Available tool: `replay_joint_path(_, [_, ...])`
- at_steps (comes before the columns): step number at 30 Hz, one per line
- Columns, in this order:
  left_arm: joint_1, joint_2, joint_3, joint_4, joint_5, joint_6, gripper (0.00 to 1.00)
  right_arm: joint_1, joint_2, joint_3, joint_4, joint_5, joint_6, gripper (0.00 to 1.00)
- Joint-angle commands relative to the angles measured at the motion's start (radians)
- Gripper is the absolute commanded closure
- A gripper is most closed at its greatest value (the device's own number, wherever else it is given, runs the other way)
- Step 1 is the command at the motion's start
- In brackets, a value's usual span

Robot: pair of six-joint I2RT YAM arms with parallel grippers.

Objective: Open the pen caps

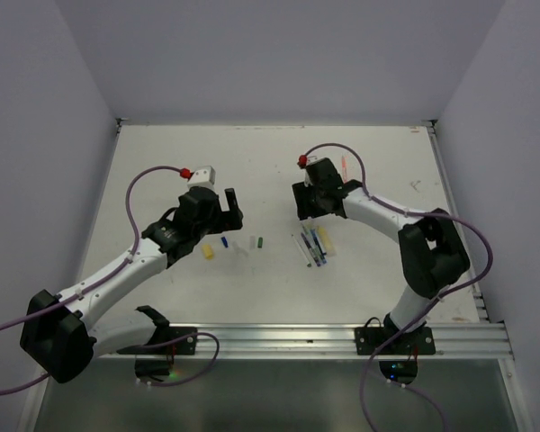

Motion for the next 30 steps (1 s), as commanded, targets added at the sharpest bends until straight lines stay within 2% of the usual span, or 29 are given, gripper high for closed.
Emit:
replay_joint_path(1, [0.007, -0.022, -0.014, 0.035, 0.008, 0.001, 0.0, -0.004, -0.066, -0.016, 0.097, 0.142, 0.203, 0.43])
replay_joint_path(8, [0.007, -0.038, -0.017, 0.019, 0.003, 0.0, 0.0, -0.004, 0.042, 0.045, 0.017, 0.27, 0.329, 0.48])
replay_joint_path(21, [0.007, -0.05, -0.029, 0.024, 0.002, -0.005, 0.0, -0.004, 0.203, 0.119, 0.017, 0.304, 0.383, 0.61])
replay_joint_path(27, [0.007, -0.07, -0.038, 0.022, -0.023, -0.002, 0.0, 0.0, 0.274, 0.188, 0.045, 0.241, 0.351, 0.78])
replay_joint_path(30, [0.007, -0.077, -0.044, 0.035, -0.022, -0.005, 0.0, 0.003, 0.308, 0.243, 0.078, 0.184, 0.317, 0.89])
